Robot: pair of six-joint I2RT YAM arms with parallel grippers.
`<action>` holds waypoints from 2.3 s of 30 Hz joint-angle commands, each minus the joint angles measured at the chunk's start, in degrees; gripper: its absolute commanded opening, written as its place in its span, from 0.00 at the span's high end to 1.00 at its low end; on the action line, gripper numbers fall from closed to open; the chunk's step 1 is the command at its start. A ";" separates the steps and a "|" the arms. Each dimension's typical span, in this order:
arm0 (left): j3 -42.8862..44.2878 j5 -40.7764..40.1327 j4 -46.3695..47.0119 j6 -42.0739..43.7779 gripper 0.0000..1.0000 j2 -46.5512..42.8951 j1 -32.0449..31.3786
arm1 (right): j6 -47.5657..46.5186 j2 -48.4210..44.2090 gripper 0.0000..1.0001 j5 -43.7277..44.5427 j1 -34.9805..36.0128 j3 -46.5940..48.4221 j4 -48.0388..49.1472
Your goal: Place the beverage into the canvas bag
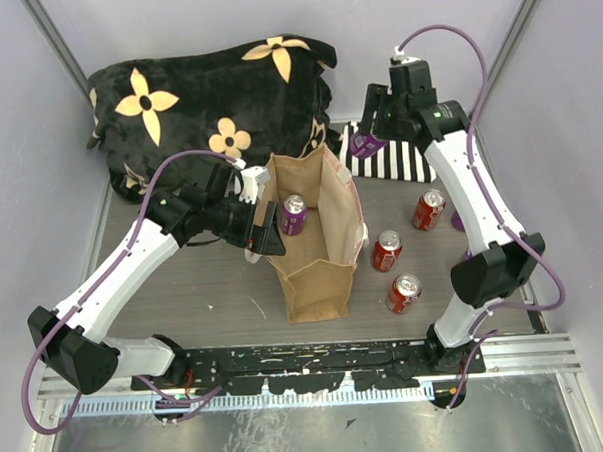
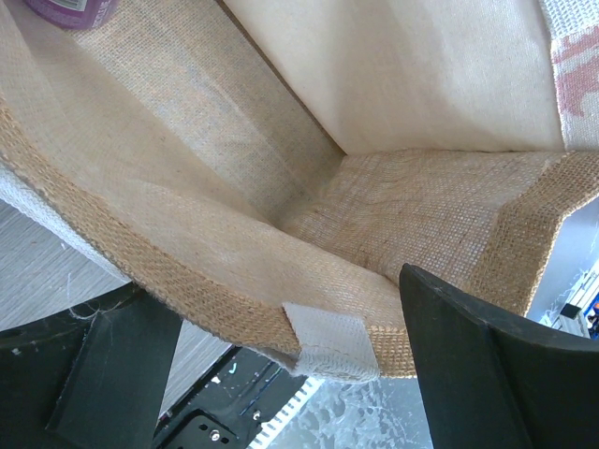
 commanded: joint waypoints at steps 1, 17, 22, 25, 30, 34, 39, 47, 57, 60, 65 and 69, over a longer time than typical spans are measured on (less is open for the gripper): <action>-0.34 0.23 0.28 0.67 0.00 -0.08 -0.24 | 2.95 -9.36 0.99 -7.62 -0.21 2.36 8.81; 0.84 0.65 0.16 0.50 0.00 1.42 -0.24 | 9.04 -16.97 0.99 -17.92 6.42 -5.53 11.47; 1.22 0.66 0.11 0.50 0.00 1.78 -0.24 | 7.33 -14.78 0.99 -14.68 11.95 -8.08 10.04; 1.24 0.53 -0.10 0.73 0.01 1.62 -0.24 | 6.06 -12.93 0.99 -12.14 14.77 -8.63 8.82; 1.49 -2.15 0.15 0.65 0.01 1.39 -0.08 | 4.11 -10.03 0.99 -8.34 17.71 -11.27 7.63; 3.37 -4.04 1.78 -1.72 0.02 1.45 3.42 | 3.73 -8.89 0.99 -6.71 18.70 -15.16 8.92; 6.70 -3.04 3.41 -4.23 0.02 2.71 7.22 | 2.77 -6.87 0.99 -4.91 19.51 -16.53 9.05; 5.45 -3.39 5.03 -5.05 0.02 2.95 7.72 | 0.20 -3.20 0.99 -2.27 20.55 -15.43 7.13; 4.66 -3.22 5.39 -5.06 0.02 3.00 8.02 | -0.98 -0.71 0.99 -0.29 21.27 -15.35 6.73; 4.56 -2.91 5.67 -5.18 0.02 3.21 8.02 | -1.32 -0.13 0.99 0.76 21.29 -15.93 7.07; 4.73 -2.52 5.96 -5.31 0.02 3.63 8.02 | -1.32 1.63 0.99 1.88 21.24 -17.41 9.43; 4.67 -2.33 5.79 -5.22 0.02 3.58 8.02 | -1.45 3.59 0.99 2.60 21.42 -17.96 10.99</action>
